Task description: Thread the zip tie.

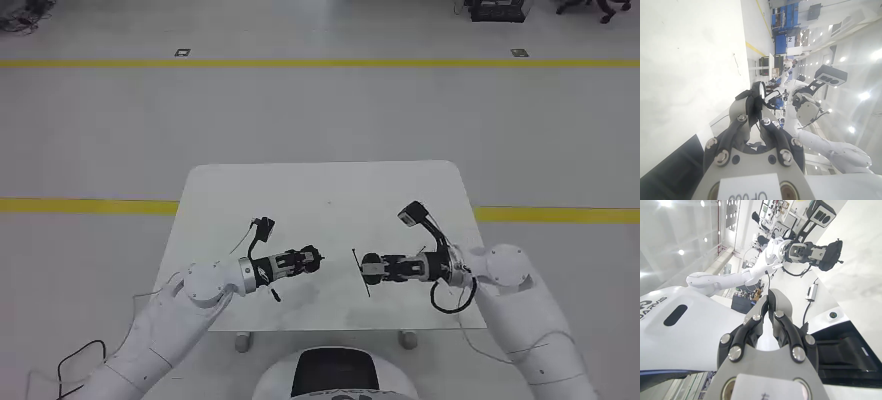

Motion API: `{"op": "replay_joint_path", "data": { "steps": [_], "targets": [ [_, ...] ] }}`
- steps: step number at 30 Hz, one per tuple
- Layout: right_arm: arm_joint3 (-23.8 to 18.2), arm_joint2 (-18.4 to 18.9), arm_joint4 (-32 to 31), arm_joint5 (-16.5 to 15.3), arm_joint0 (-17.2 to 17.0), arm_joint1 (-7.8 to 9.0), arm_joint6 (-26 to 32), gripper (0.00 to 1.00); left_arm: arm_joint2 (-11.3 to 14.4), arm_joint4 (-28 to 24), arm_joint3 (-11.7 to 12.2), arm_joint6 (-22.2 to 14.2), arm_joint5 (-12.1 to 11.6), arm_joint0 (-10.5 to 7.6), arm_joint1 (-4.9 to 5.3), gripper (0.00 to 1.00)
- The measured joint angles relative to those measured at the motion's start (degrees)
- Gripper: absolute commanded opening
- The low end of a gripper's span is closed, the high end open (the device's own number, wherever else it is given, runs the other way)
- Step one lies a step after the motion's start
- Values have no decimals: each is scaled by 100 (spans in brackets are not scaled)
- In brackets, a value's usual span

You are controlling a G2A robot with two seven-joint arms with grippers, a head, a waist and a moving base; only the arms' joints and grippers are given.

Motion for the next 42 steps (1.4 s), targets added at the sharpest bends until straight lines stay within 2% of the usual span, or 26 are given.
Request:
{"op": "replay_joint_path", "data": {
  "steps": [2, 8, 10, 16, 19, 28, 30, 35, 37, 42],
  "targets": [
    [29, -25, -297, -1, -35, -22, -532, 0, 0, 0, 0, 0, 0, 0, 0, 0],
    [-69, -118, -1256, -1, -284, -125, -2679, 0, 0, 0, 0, 0, 0, 0, 0, 0],
    [-163, -180, -1806, -1, -365, -142, -3292, 0, 0, 0, 0, 0, 0, 0, 0, 0],
    [-323, -556, -2821, -1, -444, -179, -4630, 0, 0, 0, 0, 0, 0, 0, 0, 0],
    [-341, -704, -2912, -1, -441, -183, -4918, 0, 0, 0, 0, 0, 0, 0, 0, 0],
    [-340, -697, -2907, 1, -439, -182, -4904, 0, 3, -6, -6, 16, 2, 4, -3, 0],
    [-368, -678, -3046, 16, -442, -184, -5044, 0, 24, -112, -47, 180, 30, 30, -24, 0],
    [-365, -939, -3764, -2, -490, -249, -6080, 0, 49, -698, -82, 914, 275, 80, -114, 0],
    [-273, -1084, -3896, -2, -443, -280, -6389, 0, 41, -875, -46, 1111, 259, 76, -141, 0],
    [-162, -1432, -4072, -1, -296, -337, -6838, 0, 31, -1031, 8, 1258, 104, 64, -178, 0]
  ]
}}
